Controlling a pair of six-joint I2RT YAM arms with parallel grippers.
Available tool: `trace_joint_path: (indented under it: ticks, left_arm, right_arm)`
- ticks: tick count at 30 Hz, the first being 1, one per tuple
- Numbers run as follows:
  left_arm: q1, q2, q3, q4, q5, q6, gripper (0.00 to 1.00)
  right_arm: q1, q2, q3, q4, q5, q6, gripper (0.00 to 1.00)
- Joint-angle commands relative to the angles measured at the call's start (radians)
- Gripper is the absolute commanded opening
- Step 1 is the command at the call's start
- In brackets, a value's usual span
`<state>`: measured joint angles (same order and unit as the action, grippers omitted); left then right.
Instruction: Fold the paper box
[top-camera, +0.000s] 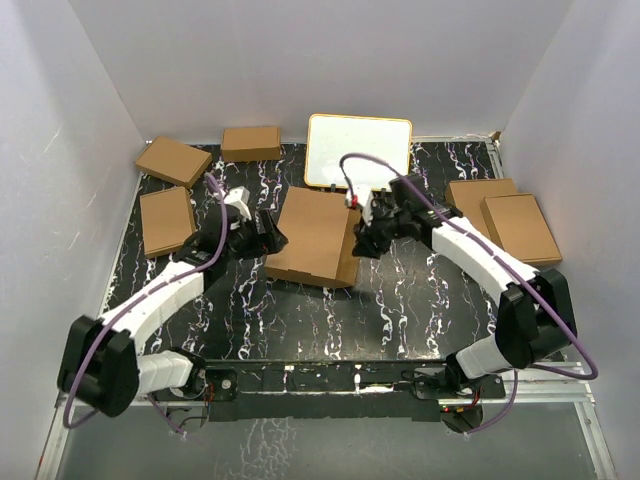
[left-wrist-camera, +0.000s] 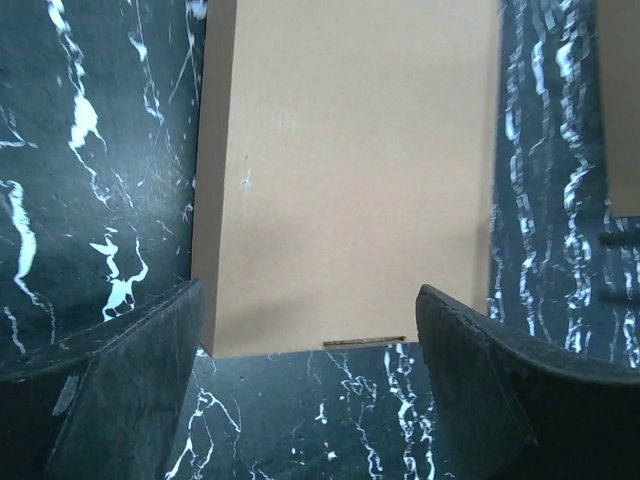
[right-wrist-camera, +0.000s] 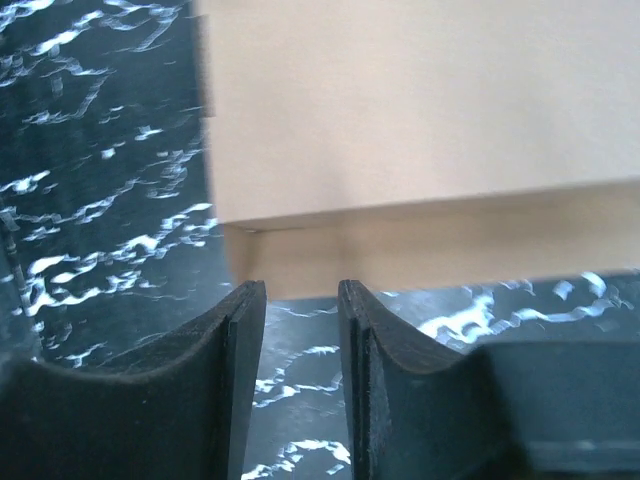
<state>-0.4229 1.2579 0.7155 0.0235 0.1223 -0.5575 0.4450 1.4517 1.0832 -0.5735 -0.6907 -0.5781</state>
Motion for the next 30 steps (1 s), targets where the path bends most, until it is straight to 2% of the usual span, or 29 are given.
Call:
trace_joint_path:
  ticks: [1,2,3,5,8,9,12,16,23,30]
  left_arm:
    - [0.003,-0.147,0.024,-0.126,-0.064,0.002,0.8]
    - [0.003,-0.175,0.008,-0.134,-0.059,-0.01,0.77]
    - [0.003,-0.203,-0.013,-0.14,-0.05,-0.032,0.72]
    - [0.003,-0.261,-0.059,-0.147,-0.029,-0.072,0.59]
    - [0.003,-0.347,-0.151,-0.137,0.002,-0.134,0.35]
    - [0.002,-0.372,-0.182,-0.13,0.012,-0.156,0.3]
    - [0.003,-0.426,-0.259,-0.107,0.042,-0.201,0.27]
    - [0.001,-0.417,-0.325,-0.028,0.097,-0.251,0.25]
    - [0.001,-0.27,-0.346,0.081,0.134,-0.252,0.25]
    - [0.001,-0.059,-0.279,0.121,0.118,-0.201,0.27]
  right_arm:
    - [-0.106,-0.014,-0.01,0.223,0.004,0.123,0.26]
    - [-0.122,-0.005,-0.01,0.278,0.036,0.147,0.13]
    - [-0.136,0.01,-0.002,0.319,0.068,0.156,0.08]
    - [-0.143,0.065,0.048,0.343,0.128,0.143,0.08]
    - [-0.143,0.187,0.179,0.33,0.19,0.102,0.08]
    - [-0.143,0.231,0.223,0.32,0.205,0.094,0.08]
    - [-0.143,0.385,0.365,0.268,0.231,0.079,0.08]
    - [-0.149,0.545,0.522,0.209,0.272,0.075,0.08]
    - [-0.152,0.682,0.666,0.167,0.315,0.041,0.08]
    - [-0.152,0.715,0.691,0.121,0.205,-0.036,0.08]
